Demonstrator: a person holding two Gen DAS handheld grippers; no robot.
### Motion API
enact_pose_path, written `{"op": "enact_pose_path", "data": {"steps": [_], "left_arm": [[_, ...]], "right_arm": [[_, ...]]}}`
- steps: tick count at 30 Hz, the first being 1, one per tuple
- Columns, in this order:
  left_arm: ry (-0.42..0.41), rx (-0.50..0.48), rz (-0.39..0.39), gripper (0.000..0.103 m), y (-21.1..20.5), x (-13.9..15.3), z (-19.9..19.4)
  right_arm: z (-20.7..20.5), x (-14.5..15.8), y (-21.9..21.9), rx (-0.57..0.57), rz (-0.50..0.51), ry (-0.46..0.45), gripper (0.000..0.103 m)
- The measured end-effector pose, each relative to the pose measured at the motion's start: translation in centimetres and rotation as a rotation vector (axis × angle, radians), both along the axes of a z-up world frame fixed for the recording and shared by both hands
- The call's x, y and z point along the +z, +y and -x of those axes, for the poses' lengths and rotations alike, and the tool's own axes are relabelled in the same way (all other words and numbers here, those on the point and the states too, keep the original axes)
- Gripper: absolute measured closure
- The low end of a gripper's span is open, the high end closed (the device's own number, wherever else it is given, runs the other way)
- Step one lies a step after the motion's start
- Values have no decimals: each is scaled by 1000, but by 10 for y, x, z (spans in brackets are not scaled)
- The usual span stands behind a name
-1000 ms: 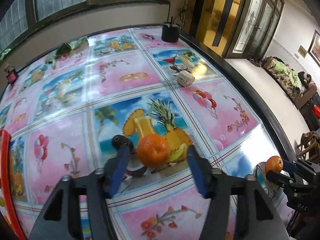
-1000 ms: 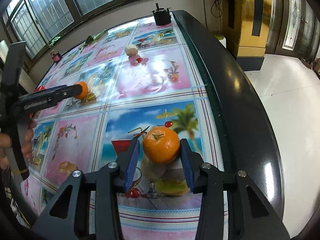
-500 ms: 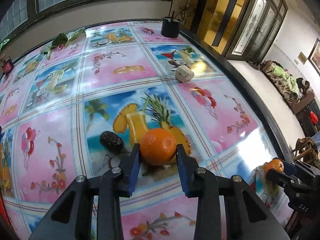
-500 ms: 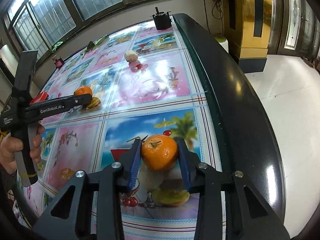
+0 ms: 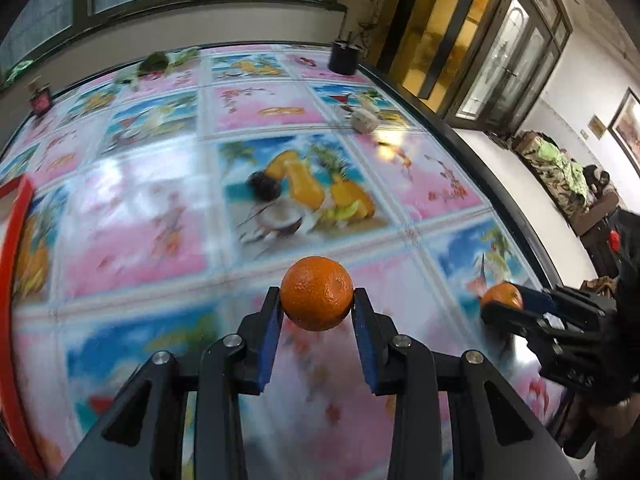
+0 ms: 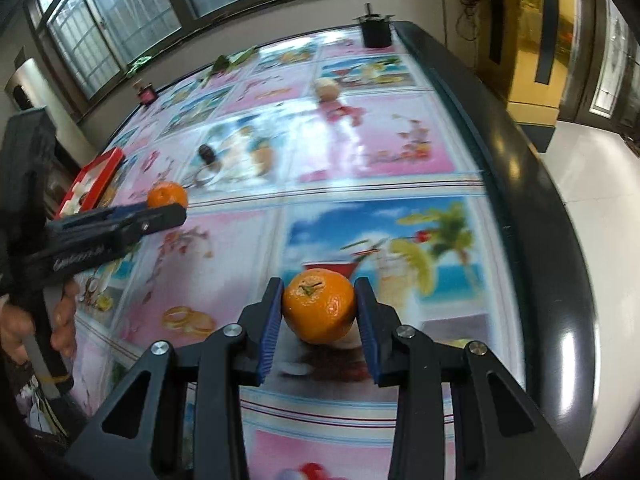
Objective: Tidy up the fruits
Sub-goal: 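Carry both oranges over the tray with both tools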
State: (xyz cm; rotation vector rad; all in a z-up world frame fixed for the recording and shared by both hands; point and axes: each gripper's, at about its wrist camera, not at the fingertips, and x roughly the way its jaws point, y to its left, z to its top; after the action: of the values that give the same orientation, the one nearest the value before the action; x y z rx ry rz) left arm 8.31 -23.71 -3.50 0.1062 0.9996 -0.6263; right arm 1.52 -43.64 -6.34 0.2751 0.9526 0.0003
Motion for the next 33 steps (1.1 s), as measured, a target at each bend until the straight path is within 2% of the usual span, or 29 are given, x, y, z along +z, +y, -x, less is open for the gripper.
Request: {"op": "enact_pose_path", "data": {"steps": [13,24,33], "left_arm": [[1,186,19,69,101,7,30],[-42,307,37,69,179,23,29],[-76,448,28,69,251,34,15]], "right_arm": [[-34,-5,104,161,-3,39,66],[-66,6,193,302,-2,26,65],[-93,22,260,415,-6,-1,65]]}}
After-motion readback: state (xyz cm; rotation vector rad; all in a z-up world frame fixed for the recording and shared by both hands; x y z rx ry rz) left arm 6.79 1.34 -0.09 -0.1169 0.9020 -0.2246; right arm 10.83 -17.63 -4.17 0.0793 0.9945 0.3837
